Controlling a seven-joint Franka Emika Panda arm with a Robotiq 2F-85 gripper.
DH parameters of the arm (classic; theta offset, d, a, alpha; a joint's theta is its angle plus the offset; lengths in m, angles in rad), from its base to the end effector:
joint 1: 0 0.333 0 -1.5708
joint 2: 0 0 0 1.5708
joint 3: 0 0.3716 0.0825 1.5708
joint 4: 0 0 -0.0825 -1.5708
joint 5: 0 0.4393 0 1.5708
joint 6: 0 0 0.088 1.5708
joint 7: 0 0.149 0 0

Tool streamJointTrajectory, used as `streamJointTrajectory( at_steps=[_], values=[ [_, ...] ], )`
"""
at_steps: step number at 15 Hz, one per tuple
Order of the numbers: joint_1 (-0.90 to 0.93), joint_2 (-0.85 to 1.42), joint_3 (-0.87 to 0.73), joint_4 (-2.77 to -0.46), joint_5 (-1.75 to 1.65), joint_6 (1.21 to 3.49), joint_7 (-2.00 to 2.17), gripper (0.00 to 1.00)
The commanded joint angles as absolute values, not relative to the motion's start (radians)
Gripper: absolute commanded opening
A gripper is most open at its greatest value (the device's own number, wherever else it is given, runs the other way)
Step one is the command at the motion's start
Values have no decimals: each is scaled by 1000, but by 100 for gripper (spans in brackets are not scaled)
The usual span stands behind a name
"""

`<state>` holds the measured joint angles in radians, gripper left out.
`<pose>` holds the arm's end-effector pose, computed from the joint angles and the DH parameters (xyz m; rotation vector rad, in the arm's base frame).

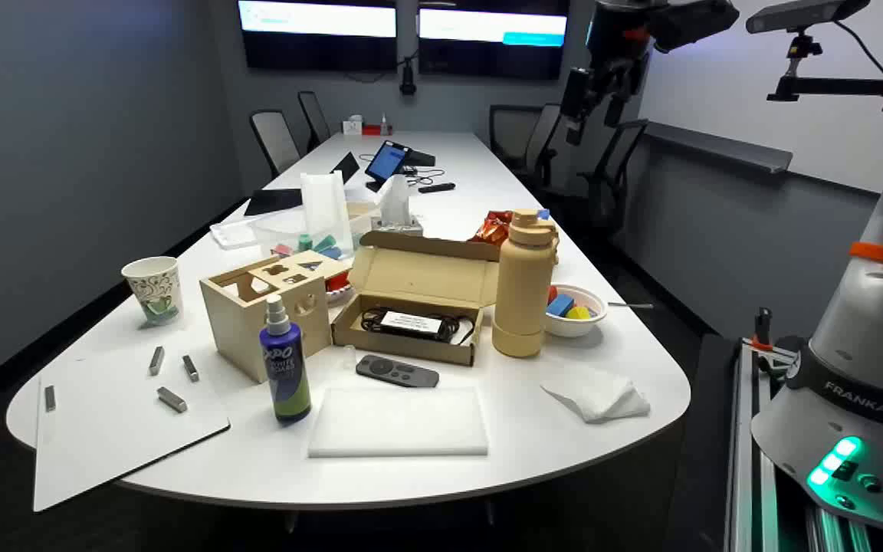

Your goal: Turn the lid on the beige bottle.

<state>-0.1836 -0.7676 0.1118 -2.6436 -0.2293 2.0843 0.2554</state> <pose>0.3604 -0.0457 0.4789 2.8291 -0.3664 0.3201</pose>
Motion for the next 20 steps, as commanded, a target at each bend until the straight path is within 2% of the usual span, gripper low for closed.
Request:
streamJointTrajectory(
  at_steps=[1, 20],
  values=[
    [-170, -767, 101, -2640, -239, 2079, 263, 100],
    [-156, -737, 119, -2623, -248, 2062, 251, 100]
  ],
)
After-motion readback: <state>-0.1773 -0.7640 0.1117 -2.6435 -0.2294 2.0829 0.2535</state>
